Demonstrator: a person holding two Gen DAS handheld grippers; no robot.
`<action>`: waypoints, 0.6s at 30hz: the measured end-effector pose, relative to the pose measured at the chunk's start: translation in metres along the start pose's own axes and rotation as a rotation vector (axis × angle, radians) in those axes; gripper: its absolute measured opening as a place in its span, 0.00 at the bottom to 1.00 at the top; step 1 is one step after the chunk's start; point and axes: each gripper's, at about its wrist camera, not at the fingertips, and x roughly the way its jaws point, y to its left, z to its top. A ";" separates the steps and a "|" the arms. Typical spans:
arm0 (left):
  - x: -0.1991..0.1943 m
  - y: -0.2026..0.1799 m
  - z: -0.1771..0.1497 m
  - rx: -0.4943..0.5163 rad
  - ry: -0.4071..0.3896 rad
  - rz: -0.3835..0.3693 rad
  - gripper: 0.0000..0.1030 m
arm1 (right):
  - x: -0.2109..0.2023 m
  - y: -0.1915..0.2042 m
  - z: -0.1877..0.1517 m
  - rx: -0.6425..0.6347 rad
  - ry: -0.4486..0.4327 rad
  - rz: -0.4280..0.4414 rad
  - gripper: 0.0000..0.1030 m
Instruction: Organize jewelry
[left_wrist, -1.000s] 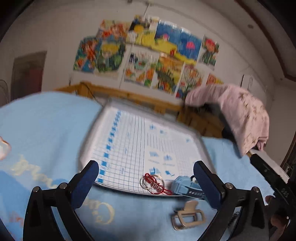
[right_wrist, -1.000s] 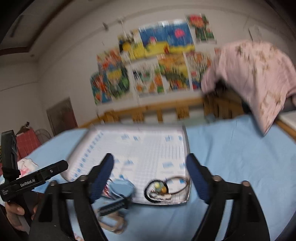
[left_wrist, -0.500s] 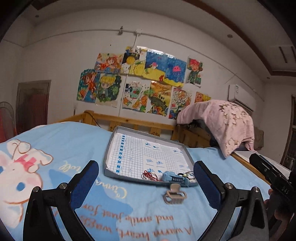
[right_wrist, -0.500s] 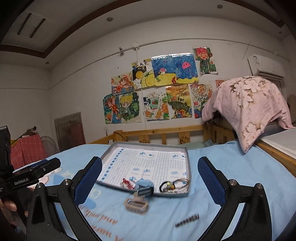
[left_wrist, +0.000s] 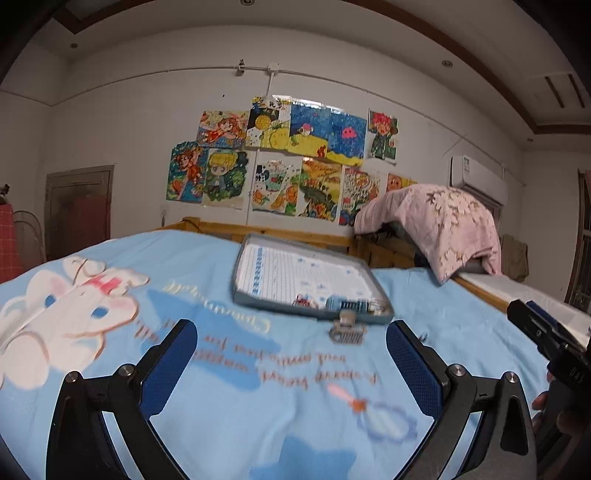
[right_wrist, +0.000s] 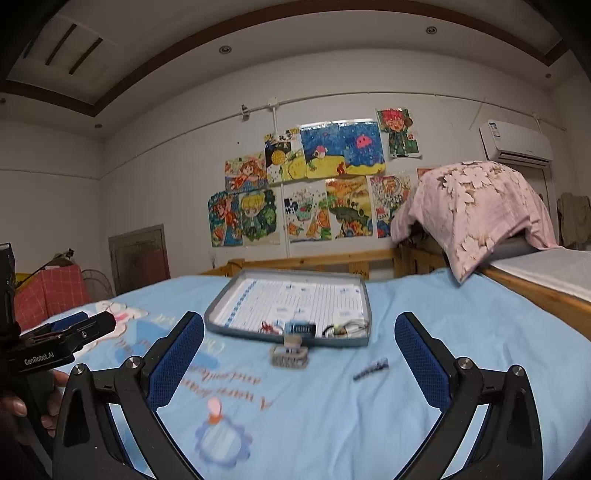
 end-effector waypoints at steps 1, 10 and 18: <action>-0.003 0.000 -0.003 0.001 0.013 0.001 1.00 | -0.002 -0.001 -0.002 0.008 0.011 0.001 0.99; -0.033 0.009 -0.028 -0.006 0.064 0.011 1.00 | -0.041 -0.005 -0.027 0.040 0.070 -0.068 0.99; -0.047 0.016 -0.036 -0.023 0.053 0.026 1.00 | -0.054 0.012 -0.032 -0.015 0.072 -0.066 0.99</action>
